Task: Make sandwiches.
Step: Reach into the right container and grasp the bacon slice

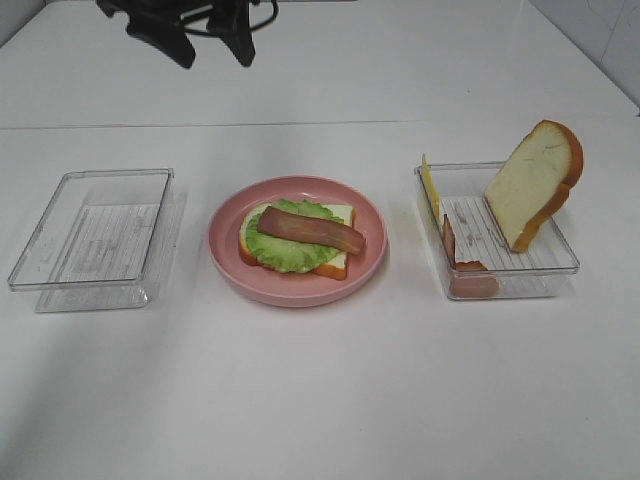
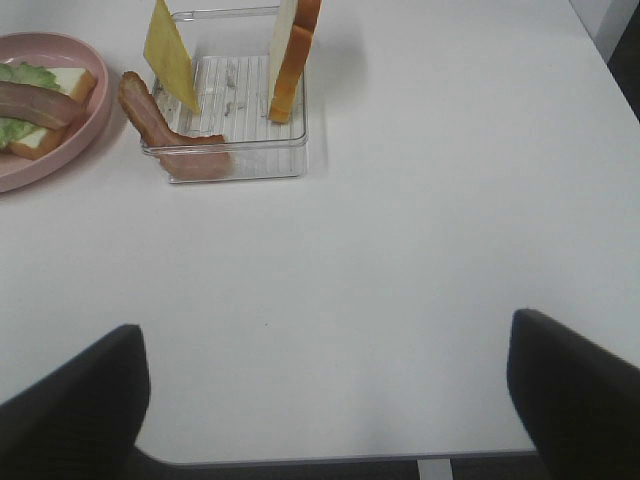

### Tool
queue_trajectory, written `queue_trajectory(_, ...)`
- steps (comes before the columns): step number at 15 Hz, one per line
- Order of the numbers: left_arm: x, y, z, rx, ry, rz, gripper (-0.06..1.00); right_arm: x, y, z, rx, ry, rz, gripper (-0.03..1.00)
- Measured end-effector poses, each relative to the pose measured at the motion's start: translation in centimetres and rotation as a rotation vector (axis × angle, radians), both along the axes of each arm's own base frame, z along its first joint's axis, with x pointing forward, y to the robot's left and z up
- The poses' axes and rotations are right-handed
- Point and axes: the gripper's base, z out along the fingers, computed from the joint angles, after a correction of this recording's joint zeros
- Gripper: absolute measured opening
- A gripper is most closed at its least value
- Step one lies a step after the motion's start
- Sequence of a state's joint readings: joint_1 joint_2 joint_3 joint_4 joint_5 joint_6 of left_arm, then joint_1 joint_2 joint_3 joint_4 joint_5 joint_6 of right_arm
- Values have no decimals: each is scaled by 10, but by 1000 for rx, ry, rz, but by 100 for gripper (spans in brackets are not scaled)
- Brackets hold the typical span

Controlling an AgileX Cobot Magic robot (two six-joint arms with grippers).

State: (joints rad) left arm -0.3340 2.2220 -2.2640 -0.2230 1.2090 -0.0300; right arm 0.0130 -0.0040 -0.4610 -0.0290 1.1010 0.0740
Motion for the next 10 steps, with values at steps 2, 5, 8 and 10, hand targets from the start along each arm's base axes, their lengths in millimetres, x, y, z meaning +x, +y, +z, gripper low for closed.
queue_trajectory(2,-15,8,40,6,-89,9,75,0,0,0,0,0,0,93)
queue_trajectory(5,-50,21,108,-38,-229,17,98,0,0,0,0,0,0,93)
queue_trajectory(8,-83,31,154,-89,-327,14,99,0,0,0,0,0,0,93)
queue_trajectory(10,-114,39,187,-149,-389,2,99,0,0,0,0,0,0,93)
